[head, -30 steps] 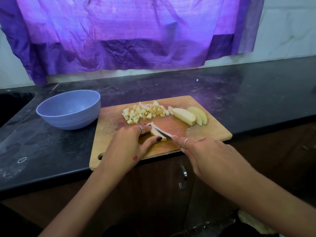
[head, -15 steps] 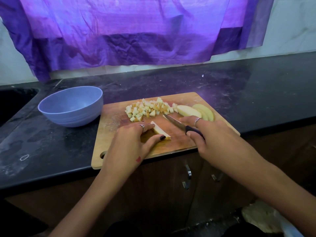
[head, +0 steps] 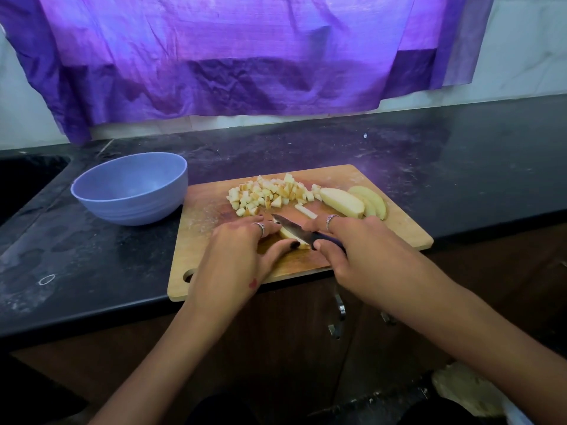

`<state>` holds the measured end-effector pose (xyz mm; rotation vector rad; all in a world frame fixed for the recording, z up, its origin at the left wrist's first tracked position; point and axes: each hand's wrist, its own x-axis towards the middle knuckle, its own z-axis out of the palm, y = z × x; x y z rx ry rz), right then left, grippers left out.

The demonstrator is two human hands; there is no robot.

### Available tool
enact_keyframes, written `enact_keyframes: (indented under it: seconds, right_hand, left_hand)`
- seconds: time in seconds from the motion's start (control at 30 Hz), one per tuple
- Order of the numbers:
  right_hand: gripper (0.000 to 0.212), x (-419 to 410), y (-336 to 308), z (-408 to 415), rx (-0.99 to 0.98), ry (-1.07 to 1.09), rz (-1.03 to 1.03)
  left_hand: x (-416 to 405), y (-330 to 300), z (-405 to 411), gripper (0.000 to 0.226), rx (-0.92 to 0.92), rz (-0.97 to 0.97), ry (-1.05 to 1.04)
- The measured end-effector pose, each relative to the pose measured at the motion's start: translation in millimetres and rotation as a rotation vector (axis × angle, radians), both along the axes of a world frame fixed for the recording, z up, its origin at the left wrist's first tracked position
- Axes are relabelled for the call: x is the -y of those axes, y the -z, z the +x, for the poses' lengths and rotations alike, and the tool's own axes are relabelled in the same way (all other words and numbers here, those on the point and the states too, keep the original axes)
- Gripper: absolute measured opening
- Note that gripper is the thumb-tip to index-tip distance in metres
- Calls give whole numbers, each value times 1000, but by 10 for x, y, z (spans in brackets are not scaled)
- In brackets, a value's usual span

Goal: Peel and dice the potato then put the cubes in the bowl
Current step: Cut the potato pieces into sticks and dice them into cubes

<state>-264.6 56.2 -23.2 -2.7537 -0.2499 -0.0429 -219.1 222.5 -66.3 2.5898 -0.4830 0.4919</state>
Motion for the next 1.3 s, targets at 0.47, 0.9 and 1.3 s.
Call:
enact_keyframes:
  seconds: [0.47,0.9,1.3]
  right_hand:
    - [25,-224,-634,313,-96,-81,-363]
    - [24,-209,-562,321,-77,-156,-455]
    - [24,-270,-506,217,-227,-90,-678]
  left_hand:
    - [-30,166,161,23,173,-51,71]
    - [-13,132,228,19,231,57,151]
    - [6,83,152,33,175,76,115]
